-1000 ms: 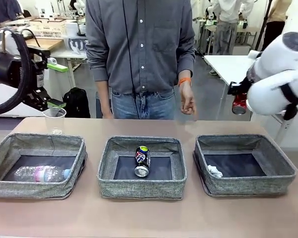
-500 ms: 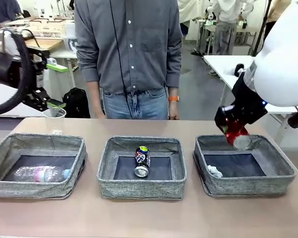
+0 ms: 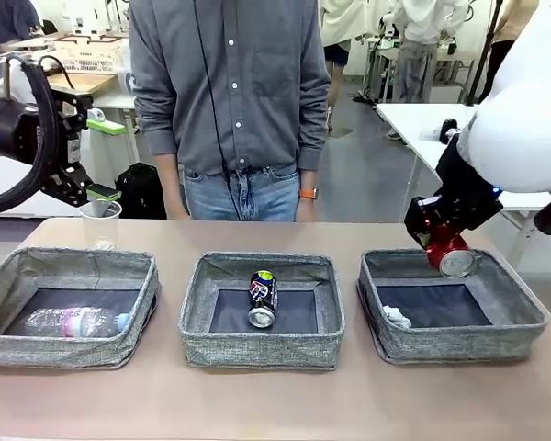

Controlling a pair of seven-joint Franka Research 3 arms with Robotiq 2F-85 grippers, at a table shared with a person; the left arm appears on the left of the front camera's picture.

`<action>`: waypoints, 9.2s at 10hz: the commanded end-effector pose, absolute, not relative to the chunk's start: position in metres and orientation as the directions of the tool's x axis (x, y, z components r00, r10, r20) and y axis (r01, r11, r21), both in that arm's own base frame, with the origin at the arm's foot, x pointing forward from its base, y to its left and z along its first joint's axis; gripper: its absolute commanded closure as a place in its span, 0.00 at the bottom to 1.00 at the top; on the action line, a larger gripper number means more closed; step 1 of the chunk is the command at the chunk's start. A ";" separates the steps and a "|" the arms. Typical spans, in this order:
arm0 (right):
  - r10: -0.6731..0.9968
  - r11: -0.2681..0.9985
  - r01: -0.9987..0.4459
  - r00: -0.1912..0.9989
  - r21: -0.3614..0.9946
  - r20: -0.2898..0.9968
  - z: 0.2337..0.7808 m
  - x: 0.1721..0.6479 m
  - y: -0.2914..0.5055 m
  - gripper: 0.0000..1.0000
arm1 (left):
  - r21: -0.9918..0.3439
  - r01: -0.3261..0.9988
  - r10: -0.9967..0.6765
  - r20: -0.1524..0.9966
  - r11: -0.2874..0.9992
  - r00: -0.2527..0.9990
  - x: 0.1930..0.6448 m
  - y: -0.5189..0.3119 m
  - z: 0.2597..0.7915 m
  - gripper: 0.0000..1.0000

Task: Sort the waste into the appropriate baskets.
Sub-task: Pick up the waste item pointed out by the person, then place the picked waste into the Fabric basket indicated by the person.

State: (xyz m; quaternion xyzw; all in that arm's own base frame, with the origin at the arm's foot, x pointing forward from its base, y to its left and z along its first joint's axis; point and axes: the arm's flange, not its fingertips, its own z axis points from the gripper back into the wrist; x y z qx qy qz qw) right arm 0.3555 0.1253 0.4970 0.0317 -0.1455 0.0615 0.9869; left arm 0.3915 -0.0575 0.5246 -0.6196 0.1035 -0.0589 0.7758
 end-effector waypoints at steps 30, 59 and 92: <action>0.018 1.000 -0.018 0.987 0.001 0.162 0.755 0.287 0.379 0.64 | -0.974 -0.037 -0.210 -0.085 0.221 0.974 0.390 -0.059 0.527 0.03; 0.267 0.948 -0.296 0.939 0.118 0.216 0.482 0.372 0.386 0.64 | -0.974 -0.037 -0.210 -0.085 0.221 0.974 0.390 -0.059 0.527 0.03; 0.086 0.439 -0.027 0.996 0.898 -0.012 0.500 0.342 0.168 0.00 | -0.974 -0.037 -0.210 -0.085 0.221 0.974 0.390 -0.059 0.527 0.03</action>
